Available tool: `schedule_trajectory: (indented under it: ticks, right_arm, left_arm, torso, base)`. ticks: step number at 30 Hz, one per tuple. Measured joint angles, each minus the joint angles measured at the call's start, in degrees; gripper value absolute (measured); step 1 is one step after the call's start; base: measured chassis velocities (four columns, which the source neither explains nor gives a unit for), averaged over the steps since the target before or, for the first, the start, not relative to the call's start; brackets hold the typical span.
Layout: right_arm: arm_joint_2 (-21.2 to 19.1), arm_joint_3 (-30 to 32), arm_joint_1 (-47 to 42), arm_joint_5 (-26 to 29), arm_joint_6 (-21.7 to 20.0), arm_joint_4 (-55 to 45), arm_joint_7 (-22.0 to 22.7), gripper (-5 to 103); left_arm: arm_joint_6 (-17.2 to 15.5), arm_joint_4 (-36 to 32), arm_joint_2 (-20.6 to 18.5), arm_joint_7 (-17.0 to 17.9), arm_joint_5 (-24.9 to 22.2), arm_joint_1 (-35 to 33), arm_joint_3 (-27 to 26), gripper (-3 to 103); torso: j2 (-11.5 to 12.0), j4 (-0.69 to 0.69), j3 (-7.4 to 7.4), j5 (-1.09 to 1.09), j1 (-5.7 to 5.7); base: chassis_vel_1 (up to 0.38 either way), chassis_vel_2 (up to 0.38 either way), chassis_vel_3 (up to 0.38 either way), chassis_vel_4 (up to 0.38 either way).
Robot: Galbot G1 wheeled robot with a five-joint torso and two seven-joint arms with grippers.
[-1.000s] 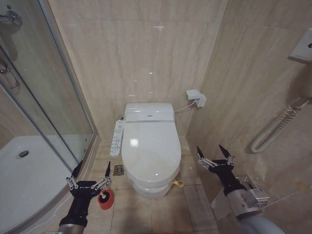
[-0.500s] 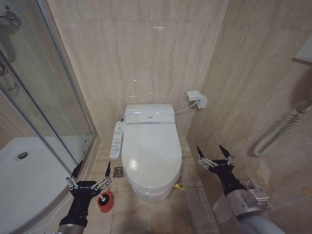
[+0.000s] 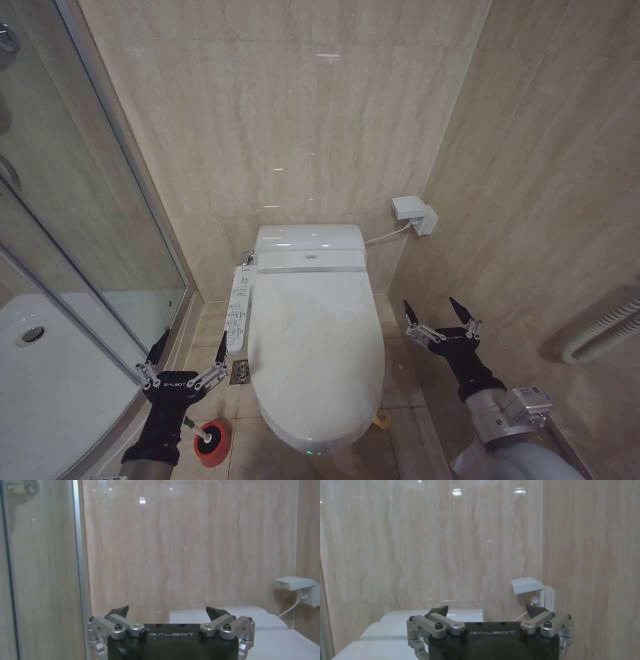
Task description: Open the toilet lid, clean the toilet bowl with a toilet brush, close the toilet lid, and flush.
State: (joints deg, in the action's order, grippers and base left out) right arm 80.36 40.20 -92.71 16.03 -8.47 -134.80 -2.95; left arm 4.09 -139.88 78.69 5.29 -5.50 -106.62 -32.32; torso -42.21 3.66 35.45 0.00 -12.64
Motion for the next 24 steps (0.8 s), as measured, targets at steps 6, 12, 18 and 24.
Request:
schedule_trajectory:
  ticks: [6, 12, 18, 24]
  right_arm:
    - [0.0, 0.0, 0.0, 0.0, 0.0, 0.0, 0.0, 100]
    - [0.0, 0.0, 0.0, 0.0, 0.0, 0.0, 0.0, 100]
    - [0.0, 0.0, 0.0, 0.0, 0.0, 0.0, 0.0, 100]
    - [0.0, 0.0, 0.0, 0.0, 0.0, 0.0, 0.0, 100]
  left_arm:
    - [0.0, 0.0, 0.0, 0.0, 0.0, 0.0, 0.0, 100]
    - [0.0, 0.0, 0.0, 0.0, 0.0, 0.0, 0.0, 100]
    - [0.0, 0.0, 0.0, 0.0, 0.0, 0.0, 0.0, 100]
    - [0.0, 0.0, 0.0, 0.0, 0.0, 0.0, 0.0, 100]
  torso:
    - [0.0, 0.00, 0.00, 0.00, 0.01]
    - [0.0, 0.00, 0.01, 0.00, -0.01]
    - [0.0, -0.01, 0.00, -0.01, -0.02]
    - [0.0, 0.00, 0.00, -0.01, 0.00]
  base:
    - [-0.093, 0.107, 0.106, -0.099]
    - [-0.141, 0.126, 0.138, -0.132]
    - [-0.093, 0.104, 0.099, -0.089]
    - [-0.022, 0.047, 0.023, -0.031]
